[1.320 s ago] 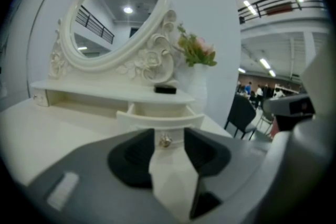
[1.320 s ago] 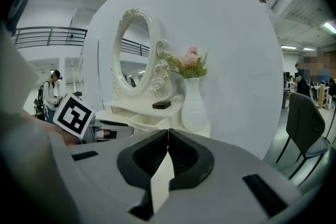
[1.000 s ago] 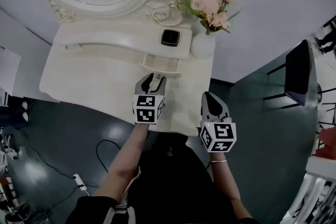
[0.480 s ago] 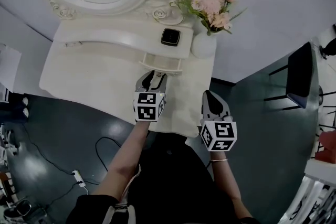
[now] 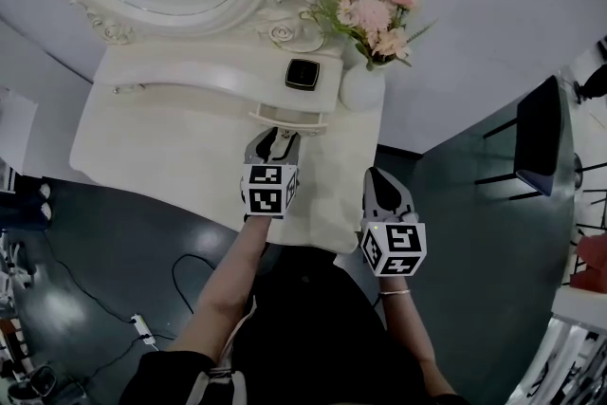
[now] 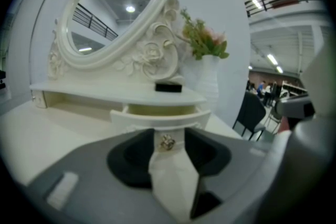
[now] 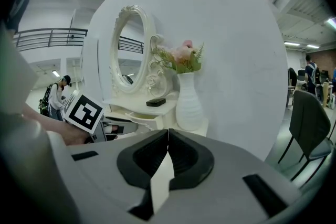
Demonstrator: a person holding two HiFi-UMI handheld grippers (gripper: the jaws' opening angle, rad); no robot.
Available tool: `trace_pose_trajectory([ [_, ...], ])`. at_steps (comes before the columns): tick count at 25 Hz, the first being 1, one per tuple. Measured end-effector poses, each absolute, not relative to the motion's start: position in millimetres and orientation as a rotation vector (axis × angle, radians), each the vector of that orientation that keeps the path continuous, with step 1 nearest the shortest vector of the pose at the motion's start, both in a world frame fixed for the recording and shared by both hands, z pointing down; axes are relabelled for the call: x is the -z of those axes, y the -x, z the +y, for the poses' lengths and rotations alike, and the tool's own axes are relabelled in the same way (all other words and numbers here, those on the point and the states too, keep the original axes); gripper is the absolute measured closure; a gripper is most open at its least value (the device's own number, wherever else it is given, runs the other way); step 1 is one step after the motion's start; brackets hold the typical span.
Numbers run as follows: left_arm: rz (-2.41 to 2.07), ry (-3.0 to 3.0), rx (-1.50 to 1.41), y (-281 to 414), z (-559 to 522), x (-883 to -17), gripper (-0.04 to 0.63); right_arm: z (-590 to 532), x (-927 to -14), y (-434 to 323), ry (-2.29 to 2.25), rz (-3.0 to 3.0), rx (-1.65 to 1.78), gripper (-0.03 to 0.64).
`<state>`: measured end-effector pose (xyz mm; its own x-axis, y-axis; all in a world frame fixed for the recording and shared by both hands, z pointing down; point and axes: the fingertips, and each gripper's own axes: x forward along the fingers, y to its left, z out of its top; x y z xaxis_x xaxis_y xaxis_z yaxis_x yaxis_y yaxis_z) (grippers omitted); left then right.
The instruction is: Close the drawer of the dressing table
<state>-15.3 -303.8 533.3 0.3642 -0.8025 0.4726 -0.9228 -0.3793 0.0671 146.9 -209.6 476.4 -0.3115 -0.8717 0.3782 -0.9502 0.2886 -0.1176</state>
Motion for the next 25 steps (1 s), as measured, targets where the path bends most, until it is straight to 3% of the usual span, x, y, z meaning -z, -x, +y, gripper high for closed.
trace_pose_trajectory([
  [25, -1.511, -2.324, -0.549, 7.8, -340.4, -535.8, 0.401, -212.0, -480.9, -148.4, -1.674, -2.313, -0.488, 0.612],
])
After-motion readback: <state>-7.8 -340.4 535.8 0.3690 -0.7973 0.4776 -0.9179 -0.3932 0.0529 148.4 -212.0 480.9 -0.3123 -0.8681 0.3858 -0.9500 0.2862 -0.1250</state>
